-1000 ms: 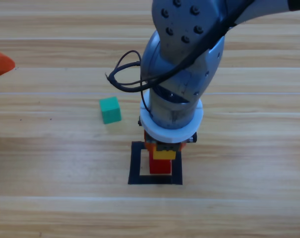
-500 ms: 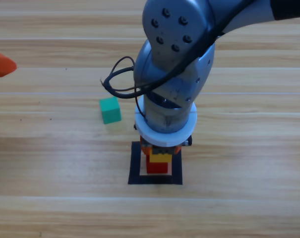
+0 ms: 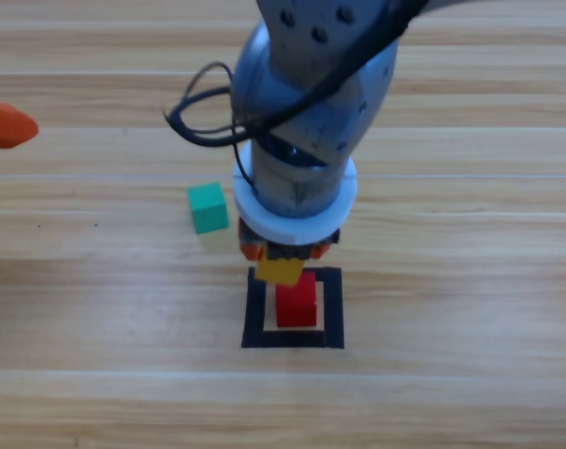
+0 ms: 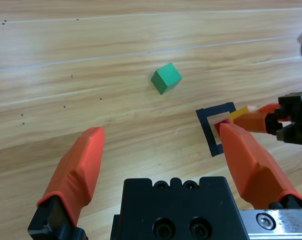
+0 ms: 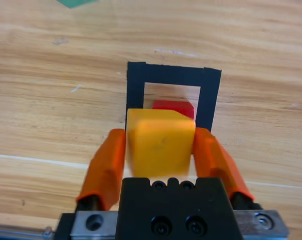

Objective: Stack the blocks in the rectangular block: red at the bottom, yellow in the middle, green on top

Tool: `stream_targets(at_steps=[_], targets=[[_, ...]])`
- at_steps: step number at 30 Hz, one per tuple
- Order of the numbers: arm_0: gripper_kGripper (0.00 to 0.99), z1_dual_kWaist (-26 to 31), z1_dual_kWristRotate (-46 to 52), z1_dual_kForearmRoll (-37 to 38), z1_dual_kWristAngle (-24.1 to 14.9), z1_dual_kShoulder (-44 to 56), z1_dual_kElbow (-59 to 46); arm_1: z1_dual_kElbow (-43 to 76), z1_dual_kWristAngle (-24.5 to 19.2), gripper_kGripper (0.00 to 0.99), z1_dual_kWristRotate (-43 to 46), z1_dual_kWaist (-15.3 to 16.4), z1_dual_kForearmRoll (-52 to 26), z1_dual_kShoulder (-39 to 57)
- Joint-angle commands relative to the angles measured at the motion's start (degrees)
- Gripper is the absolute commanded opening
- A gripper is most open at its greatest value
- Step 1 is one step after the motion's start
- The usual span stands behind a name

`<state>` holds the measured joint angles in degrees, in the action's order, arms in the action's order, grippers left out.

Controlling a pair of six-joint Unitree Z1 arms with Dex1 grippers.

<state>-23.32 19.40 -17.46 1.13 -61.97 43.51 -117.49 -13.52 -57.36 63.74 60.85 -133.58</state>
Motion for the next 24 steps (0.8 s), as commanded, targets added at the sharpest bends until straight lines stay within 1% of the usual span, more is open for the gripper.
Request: stream_targets(at_steps=[1,10,13,14,15,16,17,18,19,22,24], targets=[[0.989,1.2,0.5,0.9,-0.8,-1.0,-1.8,-1.8,-1.9,0.627,-0.2,3.3,2.7,-2.7],[0.989,1.2,0.5,0.9,-0.8,-1.0,-1.7,-1.6,-2.4,0.626,-0.3,3.3,3.6,-2.5],[0.989,1.2,0.5,0.9,-0.8,-0.9,-1.6,-1.5,-2.4,0.626,0.5,3.4,3.9,-1.1],[0.989,1.2,0.5,0.9,-0.8,-0.9,-1.6,-1.5,-2.4,0.637,2.5,3.4,4.1,-0.6],[0.989,1.2,0.5,0.9,-0.8,-0.9,-1.6,-1.5,-2.1,0.704,3.8,3.4,4.3,-0.5],[0.989,1.2,0.5,0.8,-0.8,-0.9,-1.6,-1.5,-1.7,0.862,4.8,2.8,4.6,-0.5],[0.989,1.2,0.5,0.8,-0.8,-0.9,-1.6,-1.5,-1.7,0.954,6.0,2.3,4.8,-0.4],[0.989,1.2,0.5,0.8,-0.8,-0.9,-1.6,-1.5,-1.5,0.982,7.2,2.0,4.8,-0.4],[0.989,1.2,0.5,0.7,-0.8,-1.0,-1.6,-1.8,-1.2,0.988,8.8,1.5,4.8,-0.4],[0.989,1.2,0.5,0.7,-0.8,-1.0,-1.5,-2.8,-0.7,0.990,12.7,1.1,4.8,-0.6],[0.989,1.2,0.5,0.5,-0.8,-1.0,-1.3,-4.3,0.1,0.990,17.5,1.0,4.8,-1.0]])
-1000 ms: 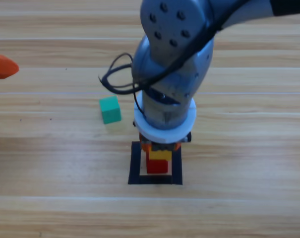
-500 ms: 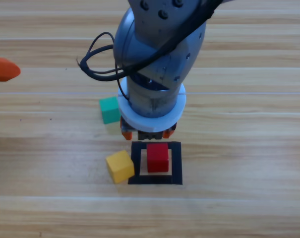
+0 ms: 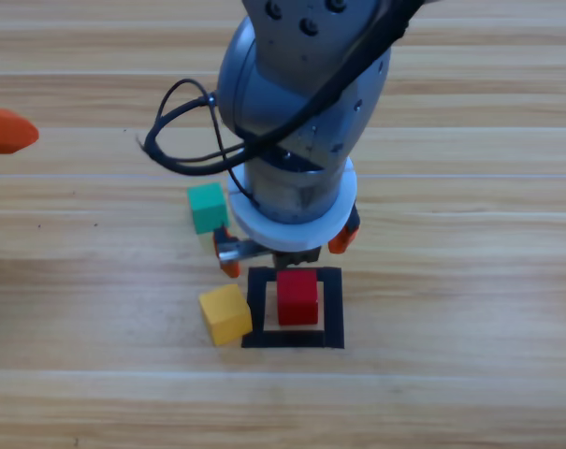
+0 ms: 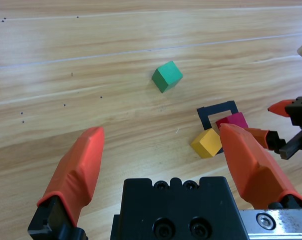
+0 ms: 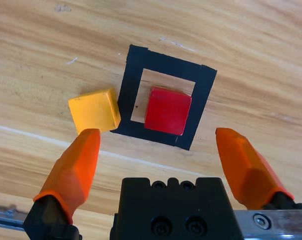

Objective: Stack the blocks in the rectangular block: red at the bottom, yellow in the middle, green on top

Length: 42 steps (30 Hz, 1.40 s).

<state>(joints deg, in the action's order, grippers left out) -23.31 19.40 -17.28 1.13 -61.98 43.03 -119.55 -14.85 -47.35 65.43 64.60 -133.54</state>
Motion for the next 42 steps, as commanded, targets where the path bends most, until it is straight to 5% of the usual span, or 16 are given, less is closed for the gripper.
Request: stream_targets(at_steps=[1,5,8,14,24,31,38,42], targets=[[0.989,1.2,0.5,0.3,-0.8,-1.0,-0.8,-3.1,2.5,0.990,10.3,-0.6,1.0,-1.2],[0.989,1.2,0.5,0.2,-0.8,-1.0,-0.8,-8.8,8.1,0.990,20.4,0.5,0.7,-3.3],[0.989,1.2,0.5,0.0,-0.8,-1.0,-0.8,-8.9,16.7,0.990,25.9,-1.1,0.7,-5.1],[0.989,1.2,0.5,-0.3,-0.8,-1.0,-0.8,-9.5,21.5,0.990,28.4,-3.3,0.6,-9.4],[0.989,1.2,0.6,-0.3,-0.8,-1.0,-1.0,-10.4,15.6,0.990,22.6,-3.3,0.6,-13.0],[0.989,1.2,0.6,0.0,-0.8,-1.4,-1.1,-11.6,15.2,0.980,22.3,-3.0,0.6,-14.8],[0.989,1.2,0.7,0.2,-0.8,-1.7,-1.3,-12.3,15.4,0.647,22.2,-3.0,0.6,-17.0],[0.989,1.2,0.6,0.3,-0.8,-1.7,-1.3,-12.7,15.3,0.156,22.3,-2.6,0.7,-16.5]])
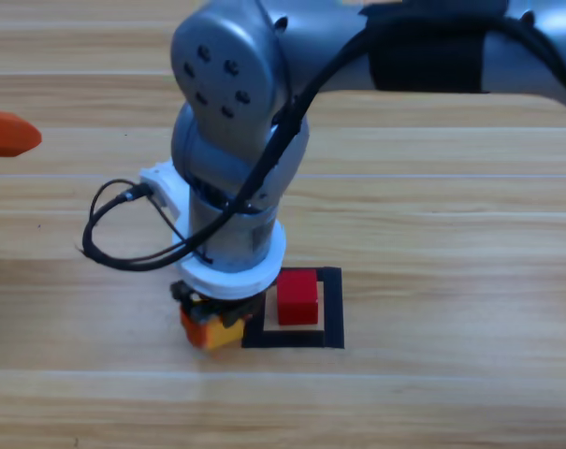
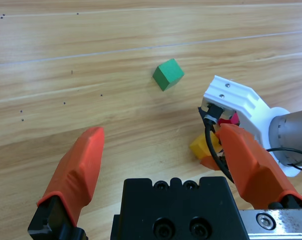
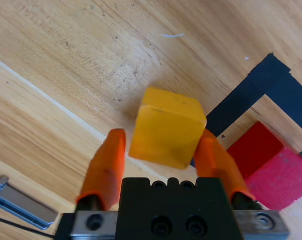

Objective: Stack the blocks in the rectangular block: red at the bottom, yellow in the middle, green on top

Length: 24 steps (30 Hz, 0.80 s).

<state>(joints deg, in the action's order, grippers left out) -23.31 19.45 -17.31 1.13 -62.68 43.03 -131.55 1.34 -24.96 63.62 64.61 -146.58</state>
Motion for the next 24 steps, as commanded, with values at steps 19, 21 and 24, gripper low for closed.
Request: stream_targets(at_steps=[19,21,24], targets=[[0.976,1.2,0.6,0.4,-0.8,-1.0,-1.3,1.1,-8.4,0.000,-13.9,0.8,7.5,6.7],[0.976,1.2,0.5,0.4,-0.8,-1.0,-1.3,1.2,-8.4,0.000,-16.1,0.3,7.8,6.8],[0.976,1.2,0.5,0.4,-0.8,-1.1,-1.3,1.6,-8.3,0.000,-18.9,-0.4,8.0,7.1]])
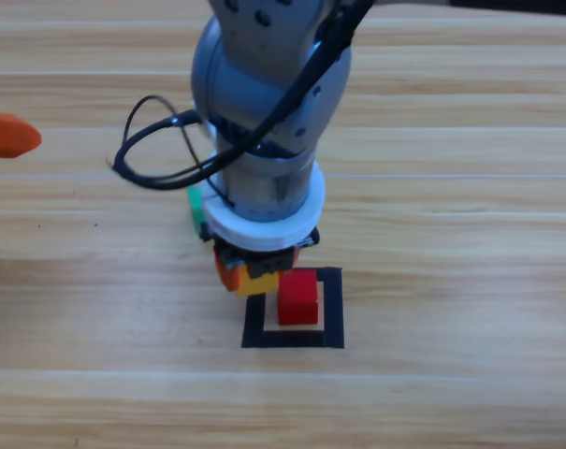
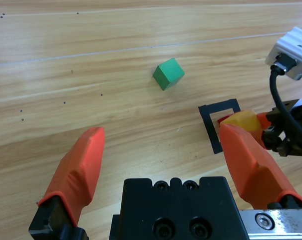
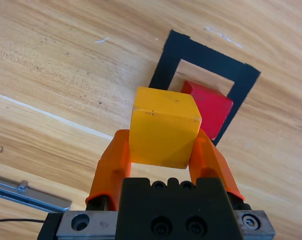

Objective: Stack the blocks in the rectangular block: red at the bottom, yellow in the middle, green on top

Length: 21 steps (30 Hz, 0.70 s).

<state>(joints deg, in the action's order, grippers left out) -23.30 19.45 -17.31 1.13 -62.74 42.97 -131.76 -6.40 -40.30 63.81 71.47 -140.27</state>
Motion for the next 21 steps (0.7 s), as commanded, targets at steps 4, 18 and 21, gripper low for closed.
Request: stream_targets(at_steps=[4,18,21], targets=[[0.976,1.2,0.3,0.3,-0.7,-1.2,-1.1,2.4,-0.5,0.000,-6.2,-1.3,1.5,0.8],[0.974,1.2,0.2,-0.3,-0.8,-2.2,-0.4,3.0,-0.6,0.000,-8.9,-4.7,1.5,-0.4],[0.974,1.2,0.2,-0.4,-0.9,-2.2,-0.4,3.4,-0.7,0.000,-9.1,-4.8,1.5,-0.4]])
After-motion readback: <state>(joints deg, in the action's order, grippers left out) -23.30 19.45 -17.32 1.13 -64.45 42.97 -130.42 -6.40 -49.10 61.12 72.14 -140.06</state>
